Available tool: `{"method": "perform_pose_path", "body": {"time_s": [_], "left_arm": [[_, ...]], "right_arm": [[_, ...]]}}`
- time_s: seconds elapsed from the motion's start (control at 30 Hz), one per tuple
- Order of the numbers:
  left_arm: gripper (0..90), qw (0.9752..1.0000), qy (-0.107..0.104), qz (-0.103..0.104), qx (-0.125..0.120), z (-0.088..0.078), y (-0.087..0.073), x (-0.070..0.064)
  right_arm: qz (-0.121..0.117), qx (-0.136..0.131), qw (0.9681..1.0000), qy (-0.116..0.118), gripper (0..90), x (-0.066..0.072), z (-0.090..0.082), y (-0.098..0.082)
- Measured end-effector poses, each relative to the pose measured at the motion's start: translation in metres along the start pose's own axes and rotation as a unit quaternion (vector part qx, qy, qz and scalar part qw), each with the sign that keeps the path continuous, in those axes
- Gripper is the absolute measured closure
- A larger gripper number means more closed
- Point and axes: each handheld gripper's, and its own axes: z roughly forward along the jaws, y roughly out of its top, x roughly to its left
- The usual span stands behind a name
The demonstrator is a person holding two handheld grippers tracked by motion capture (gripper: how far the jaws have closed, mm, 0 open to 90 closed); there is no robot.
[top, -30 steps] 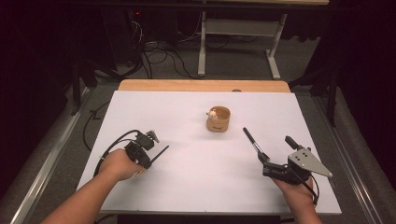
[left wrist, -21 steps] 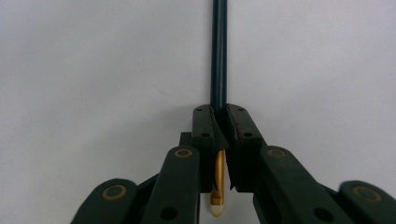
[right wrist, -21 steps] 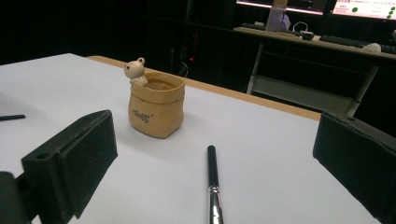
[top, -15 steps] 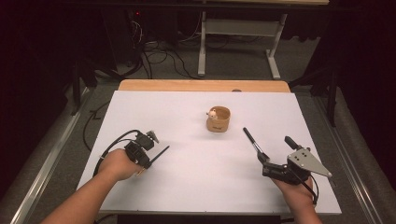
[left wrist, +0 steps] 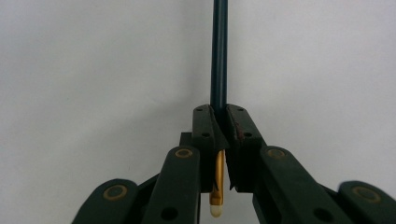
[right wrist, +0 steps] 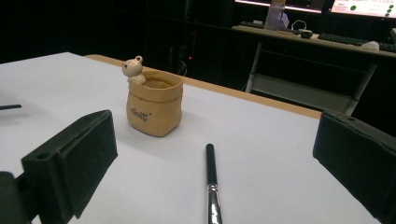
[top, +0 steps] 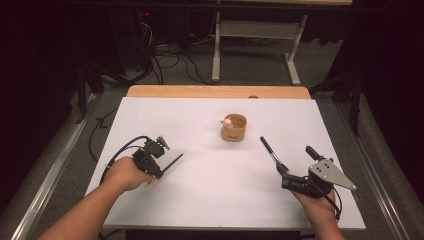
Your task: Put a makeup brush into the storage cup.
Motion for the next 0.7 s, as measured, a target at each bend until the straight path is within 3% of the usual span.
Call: {"method": "perform_pose_path", "body": {"time_s": [0.27,0.5,0.7], "left_arm": [[82.9,0.9998,-0.009,0.020,0.001,-0.020,0.008,-0.006],[82.9,0.9990,-0.002,0.044,-0.006,-0.051,0.025,-0.014],[82.9,0.9983,0.003,0.058,-0.002,-0.066,0.032,-0.019]], "right_arm": [[-0.002,-0.005,1.0000,0.002,1.3,0.000,-0.001,0.001],[-0.001,-0.005,1.0000,0.002,1.3,0.000,-0.001,0.001],[0.000,-0.006,1.0000,0.002,1.3,0.000,-0.001,0.001]]}}
